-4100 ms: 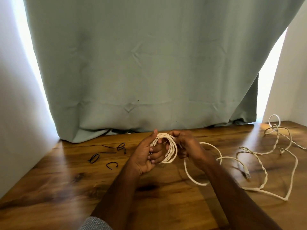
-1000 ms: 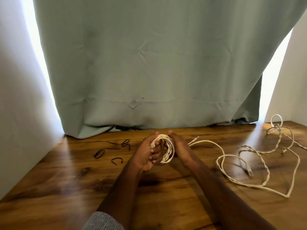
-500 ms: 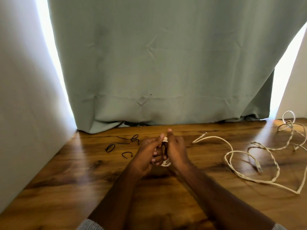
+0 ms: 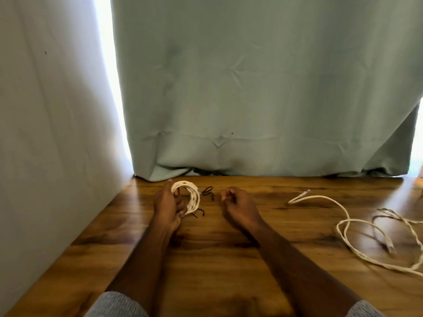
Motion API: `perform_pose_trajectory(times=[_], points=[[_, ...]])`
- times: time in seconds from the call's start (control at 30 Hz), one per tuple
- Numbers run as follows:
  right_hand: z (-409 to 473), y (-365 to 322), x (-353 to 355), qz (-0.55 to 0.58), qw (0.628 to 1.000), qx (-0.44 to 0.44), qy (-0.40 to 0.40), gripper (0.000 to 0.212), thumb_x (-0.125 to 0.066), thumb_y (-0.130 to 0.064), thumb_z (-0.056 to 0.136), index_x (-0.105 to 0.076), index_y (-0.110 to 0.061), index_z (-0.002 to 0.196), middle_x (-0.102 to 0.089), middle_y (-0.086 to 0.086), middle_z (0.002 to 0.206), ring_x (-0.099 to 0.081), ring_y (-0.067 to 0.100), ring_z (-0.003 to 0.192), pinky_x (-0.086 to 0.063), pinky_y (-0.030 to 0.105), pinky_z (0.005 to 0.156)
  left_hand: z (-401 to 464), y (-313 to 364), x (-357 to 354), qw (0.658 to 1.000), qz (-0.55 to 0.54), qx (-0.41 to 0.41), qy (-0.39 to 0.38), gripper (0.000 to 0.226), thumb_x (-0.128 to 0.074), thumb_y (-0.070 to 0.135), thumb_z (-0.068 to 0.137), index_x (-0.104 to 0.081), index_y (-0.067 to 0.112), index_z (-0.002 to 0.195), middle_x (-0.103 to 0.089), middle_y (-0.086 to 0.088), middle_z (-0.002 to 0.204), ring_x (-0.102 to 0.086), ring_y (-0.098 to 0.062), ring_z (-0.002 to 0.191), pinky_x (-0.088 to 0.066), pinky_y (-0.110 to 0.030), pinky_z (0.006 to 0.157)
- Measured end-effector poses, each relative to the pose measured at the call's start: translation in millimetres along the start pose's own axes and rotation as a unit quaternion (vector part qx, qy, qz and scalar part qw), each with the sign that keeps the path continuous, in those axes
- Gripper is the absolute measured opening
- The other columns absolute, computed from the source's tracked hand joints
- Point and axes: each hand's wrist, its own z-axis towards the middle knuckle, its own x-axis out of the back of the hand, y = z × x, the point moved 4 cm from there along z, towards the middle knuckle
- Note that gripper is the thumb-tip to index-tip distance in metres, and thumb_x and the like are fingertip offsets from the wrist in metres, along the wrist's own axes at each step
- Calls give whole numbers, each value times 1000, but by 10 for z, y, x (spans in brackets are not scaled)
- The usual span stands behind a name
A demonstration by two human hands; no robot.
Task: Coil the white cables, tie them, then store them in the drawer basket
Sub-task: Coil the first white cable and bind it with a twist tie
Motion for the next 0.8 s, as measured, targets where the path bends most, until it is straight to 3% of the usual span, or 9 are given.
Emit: perform_pose_trajectory(times=[0.07, 0.17, 0.23, 0.37, 0.47, 0.6, 0.7, 0.8], points=[[68, 80, -19, -51, 998, -25, -16, 15, -55, -19, 99, -67, -27, 103, -68, -11, 100, -62, 5, 95, -54, 29, 86, 58, 2, 17, 999, -26, 4, 26, 43, -44, 37, 101, -37, 19, 63, -25, 6, 39, -19, -9, 28, -16, -13, 38], [174, 50, -101, -96, 995, -4, -3, 12, -60, -18, 96, -70, -24, 97, -68, -10, 92, -62, 7, 88, -46, 20, 71, 105, -30, -65, 998, -44, 5, 39, 43, -44, 38, 101, -38, 18, 63, -27, 5, 39, -20, -9, 29, -15, -15, 38], [249, 26, -165, -116, 993, -4, 9, 4, -67, -25, 92, -71, -23, 93, -68, -9, 87, -62, 8, 83, -46, 22, 68, 118, -50, -119, 998, -45, 3, 42, 43, -45, 38, 101, -38, 18, 63, -27, 4, 40, -21, -10, 29, -17, -15, 38], [413, 42, -333, -200, 979, -42, 12, 25, -72, -47, 85, -66, -23, 93, -66, -5, 91, -62, 15, 85, -54, 32, 75, 152, -54, -144, 998, -53, 2, 46, 43, -45, 37, 101, -39, 17, 63, -26, 3, 43, -20, -10, 31, -17, -15, 38], [506, 40, -419, -288, 957, -39, 21, 27, -67, -43, 91, -66, -19, 103, -65, 3, 102, -63, 22, 94, -55, 35, 79, 152, -86, -141, 998, -48, 4, 47, 40, -46, 36, 100, -40, 17, 65, -28, 3, 44, -20, -11, 33, -18, -18, 38], [531, 93, -320, -242, 967, -46, 73, 12, -63, -27, 94, -69, -17, 91, -69, 4, 93, -64, 22, 84, -54, 31, 71, 74, -95, -215, 999, -36, 0, 32, 39, -46, 33, 99, -40, 16, 65, -28, 4, 41, -20, -10, 31, -17, -16, 38], [462, 133, -112, -148, 981, -38, 118, 14, -64, -24, 93, -68, -20, 80, -68, -1, 82, -63, 16, 77, -53, 30, 68, -5, -84, -302, 999, -34, 3, 6, 35, -47, 30, 100, -47, 14, 69, -27, 4, 40, -20, -8, 30, -17, -14, 37], [337, 96, 184, -64, 984, -9, 167, 12, -68, -21, 93, -71, -18, 82, -68, -4, 79, -62, 9, 74, -45, 22, 64, -126, -144, -444, 999, 12, 17, -35, 29, -47, 27, 99, -50, 16, 73, -26, 5, 44, -19, -8, 32, -15, -14, 39]])
